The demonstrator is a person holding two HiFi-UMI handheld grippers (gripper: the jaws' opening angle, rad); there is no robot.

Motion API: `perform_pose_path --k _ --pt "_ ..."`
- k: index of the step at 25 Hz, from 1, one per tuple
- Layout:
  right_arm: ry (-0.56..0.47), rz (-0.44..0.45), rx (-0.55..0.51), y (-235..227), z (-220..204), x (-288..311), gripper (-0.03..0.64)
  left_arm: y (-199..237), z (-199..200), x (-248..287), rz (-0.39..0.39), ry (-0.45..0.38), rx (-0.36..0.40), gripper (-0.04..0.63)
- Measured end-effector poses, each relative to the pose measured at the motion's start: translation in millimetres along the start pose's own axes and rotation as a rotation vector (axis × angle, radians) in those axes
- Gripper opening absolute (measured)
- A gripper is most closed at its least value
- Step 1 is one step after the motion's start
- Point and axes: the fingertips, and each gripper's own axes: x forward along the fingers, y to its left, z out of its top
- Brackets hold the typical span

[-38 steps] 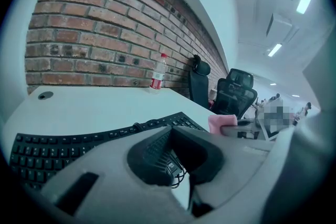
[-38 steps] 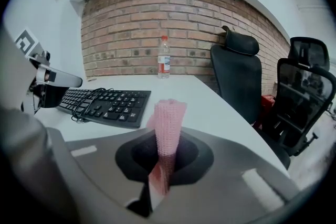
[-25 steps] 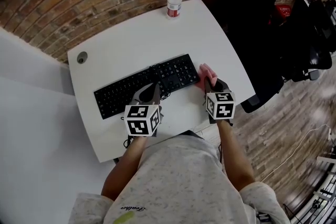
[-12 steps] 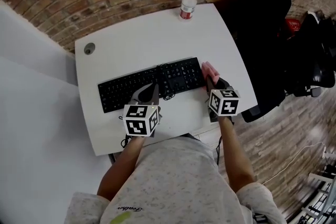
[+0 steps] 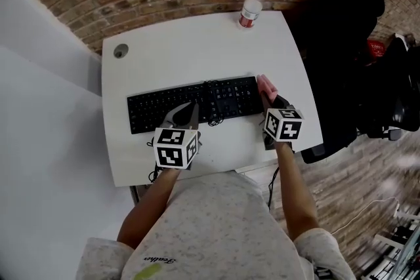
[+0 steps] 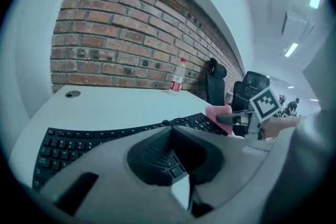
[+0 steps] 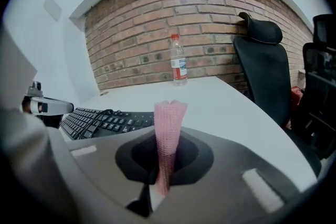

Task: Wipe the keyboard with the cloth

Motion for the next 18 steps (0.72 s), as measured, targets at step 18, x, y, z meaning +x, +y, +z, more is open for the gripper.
perform_pose_path --k 18 --pt "0.052 0.098 -0.186 -4.5 32.0 39.8 0.025 24.6 1.0 -3.0 0.103 -0.018 -0.049 -0.008"
